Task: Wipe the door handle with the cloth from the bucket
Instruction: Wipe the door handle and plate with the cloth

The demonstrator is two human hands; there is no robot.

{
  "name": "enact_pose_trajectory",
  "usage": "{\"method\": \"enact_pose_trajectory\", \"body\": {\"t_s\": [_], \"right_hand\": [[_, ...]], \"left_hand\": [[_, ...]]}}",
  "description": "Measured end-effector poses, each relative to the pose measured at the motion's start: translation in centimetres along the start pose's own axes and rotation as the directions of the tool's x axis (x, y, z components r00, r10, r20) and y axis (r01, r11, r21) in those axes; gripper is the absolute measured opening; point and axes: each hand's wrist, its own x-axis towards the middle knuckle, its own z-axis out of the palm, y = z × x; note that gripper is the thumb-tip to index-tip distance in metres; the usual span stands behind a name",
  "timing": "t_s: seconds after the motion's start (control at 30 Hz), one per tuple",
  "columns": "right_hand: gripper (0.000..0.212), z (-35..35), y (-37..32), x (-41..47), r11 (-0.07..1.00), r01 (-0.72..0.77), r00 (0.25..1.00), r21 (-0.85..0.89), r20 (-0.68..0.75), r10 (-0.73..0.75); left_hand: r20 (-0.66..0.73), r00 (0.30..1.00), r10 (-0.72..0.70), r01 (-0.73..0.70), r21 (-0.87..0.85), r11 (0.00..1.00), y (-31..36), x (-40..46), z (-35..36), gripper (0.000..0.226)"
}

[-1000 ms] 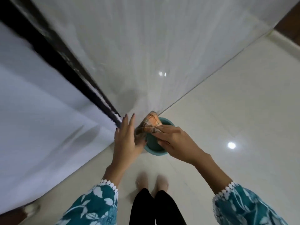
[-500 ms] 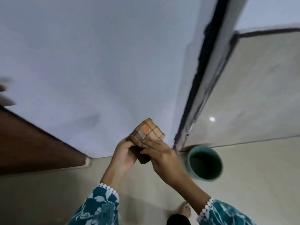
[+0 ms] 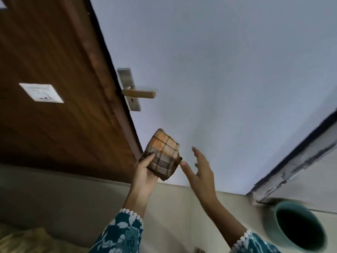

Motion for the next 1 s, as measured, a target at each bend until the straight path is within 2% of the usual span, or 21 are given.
{"method": "enact_pose_trajectory", "body": {"t_s": [0.03, 0.07, 0.1, 0.17, 0.23, 0.3, 0.37, 0.47, 0.53, 0.6, 0.67, 0.73, 0.8, 0.9, 1.0], "right_hand": [[0.072, 0.7, -0.7, 0.9, 0.966, -0.223, 0.969, 0.128, 0.141, 0.205], [0.079, 1.5, -1.2, 1.7, 0.887, -0.374, 0.899, 0.270, 0.340, 0.275], [0.082, 2.4, -2.0, 2.5, 0.803, -0.451, 0.844, 0.389, 0.479, 0.243], [0.079, 4.2, -3.7, 4.1, 0.708, -0.437, 0.845, 0.555, 0.522, 0.112], [0.068, 5.6, -5.8, 5.6, 0.743, -0.342, 0.882, 0.575, 0.470, 0.042], [0.050, 6.8, -6.9, 6.9, 0.844, -0.223, 0.905, 0.488, 0.426, -0.007], [0.043, 7.7, -7.6, 8.1, 0.896, -0.148, 0.916, 0.419, 0.398, -0.036], [0.039, 8.7, -7.8, 10.0, 0.923, -0.066, 0.949, 0.379, 0.308, -0.059], [0.036, 8.4, -7.8, 11.6, 0.927, -0.026, 0.979, 0.374, 0.199, -0.053], [0.031, 7.5, -7.8, 13.3, 0.942, 0.019, 0.990, 0.336, 0.125, -0.065], [0.034, 6.9, -7.7, 14.8, 0.958, 0.084, 0.987, 0.273, 0.109, -0.118], [0.046, 6.8, -8.0, 15.9, 0.967, 0.157, 0.980, 0.203, 0.091, -0.178], [0.058, 7.6, -8.8, 16.4, 0.963, 0.267, 0.959, 0.042, 0.086, -0.270], [0.070, 9.7, -10.0, 16.2, 0.826, 0.493, 0.869, -0.273, 0.194, -0.455], [0.079, 11.1, -10.3, 16.1, 0.647, 0.575, 0.815, -0.502, 0.422, -0.397]], "left_hand": [[0.015, 1.000, -0.007, 0.008, -0.047, 0.999, 0.7, 0.1, -0.2, 0.050], [0.028, 0.999, -0.021, 0.024, -0.094, 0.995, 1.3, 0.2, -0.2, 0.049], [0.025, 0.999, -0.030, 0.033, -0.137, 0.990, 1.7, 0.5, -0.2, 0.048], [0.018, 1.000, -0.023, 0.026, -0.194, 0.981, 2.7, 1.2, 0.1, 0.046], [-0.013, 0.999, 0.039, -0.040, -0.133, 0.990, 3.8, 2.0, 0.5, 0.036], [-0.070, 0.988, 0.139, -0.138, 0.027, 0.990, 4.5, 3.0, 0.6, 0.020], [-0.107, 0.965, 0.239, -0.215, 0.196, 0.957, 5.0, 4.0, 0.7, 0.014], [-0.016, 0.924, 0.383, -0.330, 0.475, 0.816, 5.8, 5.8, 0.9, 0.013], [0.123, 0.927, 0.354, -0.346, 0.643, 0.683, 6.7, 6.7, 1.4, 0.014], [0.226, 0.942, 0.248, -0.332, 0.737, 0.589, 7.7, 7.3, 1.5, 0.016], [0.244, 0.950, 0.196, -0.313, 0.748, 0.586, 8.8, 7.9, 1.2, 0.017], [0.181, 0.954, 0.241, -0.298, 0.680, 0.670, 10.2, 8.4, 0.7, 0.021], [0.131, 0.947, 0.293, -0.314, 0.570, 0.760, 11.1, 8.6, 0.7, 0.025], [0.176, 0.950, 0.258, -0.309, 0.416, 0.855, 12.0, 8.7, 1.8, 0.030], [0.196, 0.965, 0.175, -0.229, 0.304, 0.925, 13.1, 9.3, 2.2, 0.032]]}}
